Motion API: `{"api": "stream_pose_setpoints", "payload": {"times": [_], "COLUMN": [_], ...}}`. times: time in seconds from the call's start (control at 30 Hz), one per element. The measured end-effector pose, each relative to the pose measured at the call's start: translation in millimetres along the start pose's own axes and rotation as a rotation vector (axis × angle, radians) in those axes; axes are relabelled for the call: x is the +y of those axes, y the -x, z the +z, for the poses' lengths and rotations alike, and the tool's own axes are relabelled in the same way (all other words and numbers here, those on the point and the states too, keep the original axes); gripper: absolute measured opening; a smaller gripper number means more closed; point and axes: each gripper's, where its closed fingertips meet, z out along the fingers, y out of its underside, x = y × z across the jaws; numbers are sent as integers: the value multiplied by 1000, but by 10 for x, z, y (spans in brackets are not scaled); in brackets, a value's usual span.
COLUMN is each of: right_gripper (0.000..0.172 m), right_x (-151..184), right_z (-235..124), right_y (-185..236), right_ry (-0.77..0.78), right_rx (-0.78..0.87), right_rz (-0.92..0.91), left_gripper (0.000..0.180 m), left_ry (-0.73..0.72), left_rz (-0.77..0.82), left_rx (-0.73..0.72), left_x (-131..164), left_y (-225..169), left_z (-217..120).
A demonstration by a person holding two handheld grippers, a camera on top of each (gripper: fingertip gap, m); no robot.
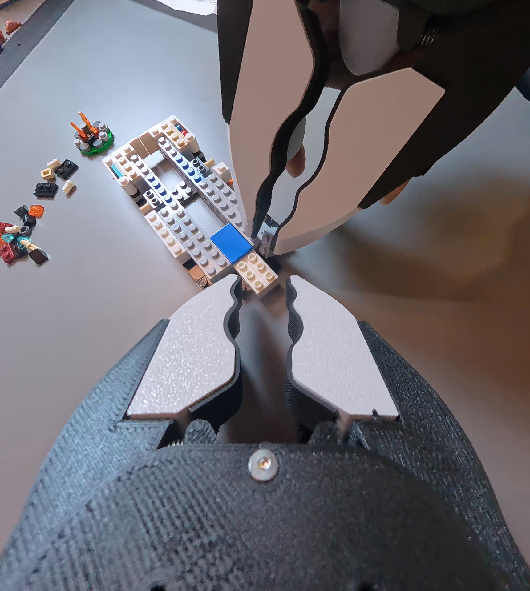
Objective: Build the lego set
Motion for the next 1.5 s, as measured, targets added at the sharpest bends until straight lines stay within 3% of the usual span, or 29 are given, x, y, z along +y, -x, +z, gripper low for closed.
{"api": "stream_pose_setpoints", "payload": {"times": [0.37,0.63,0.9,1.1,1.3,1.5], "right_gripper": [20,20,19,6,20,20], "right_x": [-47,147,199,148,144,122], "right_z": [-129,-186,-73,-41,-51,-7], "right_y": [45,223,316,265,279,252], "right_ry": [-137,-150,-65,-24,-8,21], "right_rx": [-26,-46,-159,-240,-275,-318], "right_rz": [-10,-95,-229,-250,-344,-373], "left_gripper": [25,26,24,21,22,21], "left_ry": [-2,2,8,-22,1,1], "left_rz": [-12,-7,12,61,107,101], "left_rx": [-13,-12,-16,37,61,72], "left_x": [15,11,22,-18,20,27], "left_y": [27,22,18,-94,-164,-172], "left_z": [-14,17,-18,-84,-60,-74]}}
